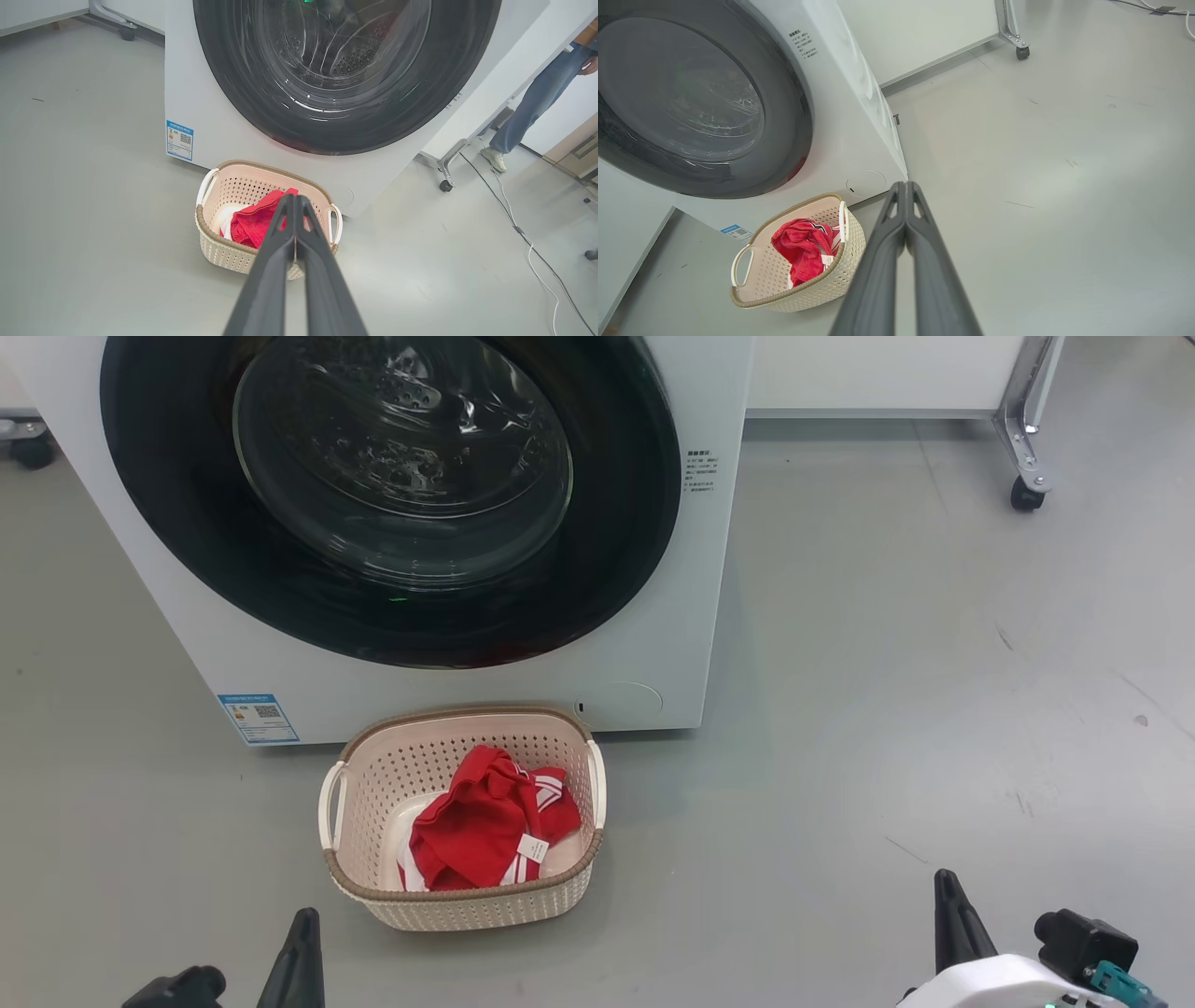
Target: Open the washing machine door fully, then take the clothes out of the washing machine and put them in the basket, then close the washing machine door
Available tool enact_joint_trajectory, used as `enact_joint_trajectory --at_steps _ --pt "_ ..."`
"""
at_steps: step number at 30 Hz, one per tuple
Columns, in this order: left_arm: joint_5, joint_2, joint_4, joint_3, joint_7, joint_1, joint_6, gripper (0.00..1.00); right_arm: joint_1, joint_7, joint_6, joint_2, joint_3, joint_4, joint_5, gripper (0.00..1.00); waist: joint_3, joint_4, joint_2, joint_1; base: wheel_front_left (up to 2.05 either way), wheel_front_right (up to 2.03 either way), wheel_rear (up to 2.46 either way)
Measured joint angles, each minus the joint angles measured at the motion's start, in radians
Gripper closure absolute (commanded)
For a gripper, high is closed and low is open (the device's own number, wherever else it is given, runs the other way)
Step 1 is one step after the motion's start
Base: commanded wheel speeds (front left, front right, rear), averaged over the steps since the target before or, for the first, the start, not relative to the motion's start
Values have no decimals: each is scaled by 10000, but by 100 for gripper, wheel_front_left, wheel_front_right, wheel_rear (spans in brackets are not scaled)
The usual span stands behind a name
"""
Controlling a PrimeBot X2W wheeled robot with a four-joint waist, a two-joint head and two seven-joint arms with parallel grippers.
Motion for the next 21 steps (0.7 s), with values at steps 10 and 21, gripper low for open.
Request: enact_joint_trajectory --at_steps 10,21 --pt "-1227 -2 92 307 278 -222 -184 100 -227 330 174 -23 -347 4 1321 100 15 21 0 0 0 0 0" --pt "-2604 -15 311 625 529 -462 -412 100 -490 639 351 -56 -704 56 2803 100 29 44 0 0 0 0 0"
